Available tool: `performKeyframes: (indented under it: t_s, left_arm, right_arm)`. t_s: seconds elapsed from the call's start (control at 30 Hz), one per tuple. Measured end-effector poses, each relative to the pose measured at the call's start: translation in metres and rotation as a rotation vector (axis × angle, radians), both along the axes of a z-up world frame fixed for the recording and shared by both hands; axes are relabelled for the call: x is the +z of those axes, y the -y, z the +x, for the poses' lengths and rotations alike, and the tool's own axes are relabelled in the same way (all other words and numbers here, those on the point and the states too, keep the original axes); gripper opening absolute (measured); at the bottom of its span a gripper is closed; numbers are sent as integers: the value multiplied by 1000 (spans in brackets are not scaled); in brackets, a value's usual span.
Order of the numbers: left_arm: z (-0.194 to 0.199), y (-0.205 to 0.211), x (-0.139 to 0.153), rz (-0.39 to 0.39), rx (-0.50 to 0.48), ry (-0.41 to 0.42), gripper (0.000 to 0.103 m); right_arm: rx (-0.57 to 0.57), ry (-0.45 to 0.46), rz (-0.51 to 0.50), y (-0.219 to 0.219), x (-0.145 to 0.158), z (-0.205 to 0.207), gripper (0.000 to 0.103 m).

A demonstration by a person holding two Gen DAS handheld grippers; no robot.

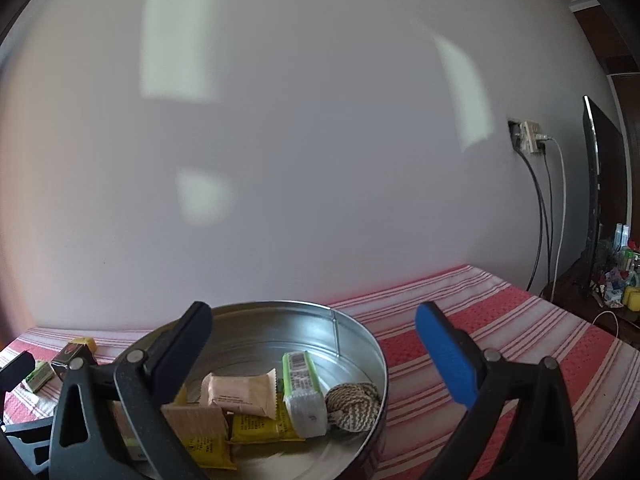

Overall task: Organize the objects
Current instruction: 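Withdraw both open grippers from the tin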

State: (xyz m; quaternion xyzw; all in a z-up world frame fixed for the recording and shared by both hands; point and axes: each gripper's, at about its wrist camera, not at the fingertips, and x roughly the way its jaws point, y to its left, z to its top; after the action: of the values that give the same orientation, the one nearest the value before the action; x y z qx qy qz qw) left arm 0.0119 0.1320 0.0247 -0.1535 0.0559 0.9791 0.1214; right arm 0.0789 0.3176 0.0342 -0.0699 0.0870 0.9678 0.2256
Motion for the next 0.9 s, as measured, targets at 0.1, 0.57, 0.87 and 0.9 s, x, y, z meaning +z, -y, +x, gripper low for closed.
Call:
performKeyframes:
  t_s: [0.1, 0.57, 0.87, 0.9]
  left_arm:
    - [1, 5, 0, 1, 0, 3, 96]
    - [-1, 69, -2, 3, 79, -2, 96]
    - [-23, 128, -4, 4, 186, 39, 96]
    - [-25, 135, -4, 5, 199, 39, 96]
  right_arm:
    - [-26, -10, 5, 4, -1, 1, 103]
    - [-85, -41, 74, 46, 5, 18, 103]
    - [8, -1, 53, 101, 3, -2, 103]
    - [23, 5, 54, 110, 3, -6, 103]
